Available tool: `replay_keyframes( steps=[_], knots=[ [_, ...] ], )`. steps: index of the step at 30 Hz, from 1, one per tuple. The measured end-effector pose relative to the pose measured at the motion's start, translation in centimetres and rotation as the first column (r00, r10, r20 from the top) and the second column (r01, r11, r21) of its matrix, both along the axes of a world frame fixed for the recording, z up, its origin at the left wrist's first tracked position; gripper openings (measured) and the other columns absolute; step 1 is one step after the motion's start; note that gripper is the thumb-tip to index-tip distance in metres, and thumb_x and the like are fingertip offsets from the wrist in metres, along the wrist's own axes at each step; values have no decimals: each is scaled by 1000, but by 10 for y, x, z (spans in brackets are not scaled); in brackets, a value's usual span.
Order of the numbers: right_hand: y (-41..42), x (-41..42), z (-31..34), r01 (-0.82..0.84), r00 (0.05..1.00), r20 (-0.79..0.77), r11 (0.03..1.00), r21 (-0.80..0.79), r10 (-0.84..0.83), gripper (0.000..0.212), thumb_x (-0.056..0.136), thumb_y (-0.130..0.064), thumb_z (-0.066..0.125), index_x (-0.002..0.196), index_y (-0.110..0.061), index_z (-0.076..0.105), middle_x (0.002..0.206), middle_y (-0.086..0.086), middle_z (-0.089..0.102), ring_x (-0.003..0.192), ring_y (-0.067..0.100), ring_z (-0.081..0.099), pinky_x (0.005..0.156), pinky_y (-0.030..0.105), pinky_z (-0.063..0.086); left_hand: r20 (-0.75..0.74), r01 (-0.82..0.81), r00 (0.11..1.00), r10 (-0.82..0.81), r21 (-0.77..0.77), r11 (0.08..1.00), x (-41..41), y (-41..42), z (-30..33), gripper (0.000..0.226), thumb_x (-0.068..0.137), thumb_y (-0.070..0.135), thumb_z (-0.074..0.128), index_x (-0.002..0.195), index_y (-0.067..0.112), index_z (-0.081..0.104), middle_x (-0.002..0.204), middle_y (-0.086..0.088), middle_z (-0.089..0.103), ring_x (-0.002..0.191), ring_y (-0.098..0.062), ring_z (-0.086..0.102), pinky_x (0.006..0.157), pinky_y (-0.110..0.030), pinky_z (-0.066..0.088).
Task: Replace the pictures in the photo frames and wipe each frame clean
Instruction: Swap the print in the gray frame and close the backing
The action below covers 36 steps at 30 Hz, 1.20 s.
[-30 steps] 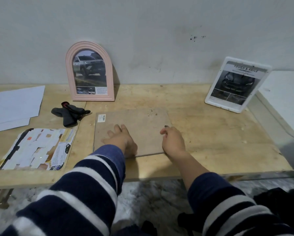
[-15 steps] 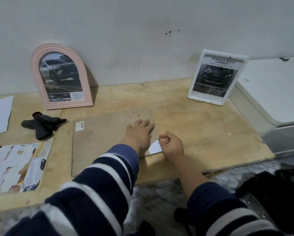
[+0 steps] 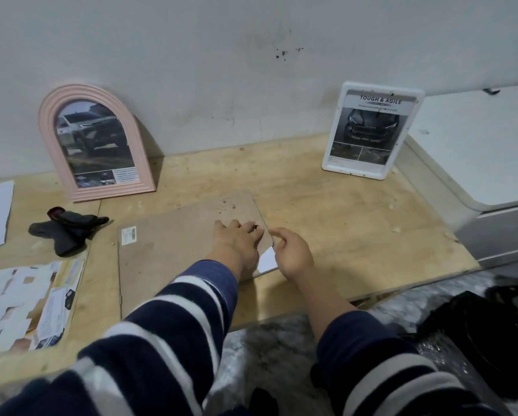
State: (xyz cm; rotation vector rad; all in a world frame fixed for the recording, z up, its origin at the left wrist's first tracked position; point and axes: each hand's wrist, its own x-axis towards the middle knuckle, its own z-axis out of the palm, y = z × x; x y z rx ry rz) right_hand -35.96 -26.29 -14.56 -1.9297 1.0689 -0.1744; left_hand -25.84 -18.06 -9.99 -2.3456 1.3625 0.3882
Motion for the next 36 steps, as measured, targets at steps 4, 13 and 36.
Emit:
replay_keyframes(
  steps=[4, 13, 36],
  knots=[
    [2, -1, -3, -195, 969, -193, 960, -202, 156, 48, 96, -10, 39, 138, -29, 50, 115, 6, 53, 110, 26, 50, 92, 37, 47, -97, -37, 995, 33, -41, 998, 5, -2, 6, 54, 97, 34, 33, 150, 35, 22, 159, 11, 18, 138, -23, 26, 107, -46, 28],
    [-11, 30, 11, -156, 971, -219, 949, -275, 97, 33, 94, -20, 43, 124, -26, 55, 123, 1, 57, 114, 25, 54, 91, 35, 46, -212, -146, 973, 93, -247, 958, 42, -14, 8, 40, 90, 24, 44, 130, 24, 46, 136, 0, 42, 124, -24, 41, 94, -42, 37],
    [-20, 70, 20, -425, 826, -513, 856, -295, 233, 55, 98, -17, 37, 147, -39, 31, 124, 3, 50, 114, 23, 46, 88, 34, 41, -250, -46, 968, 25, -79, 996, 91, -31, -6, 66, 97, 51, 42, 153, 28, 15, 162, 10, 1, 149, -20, 2, 114, -52, 22]
  ],
)
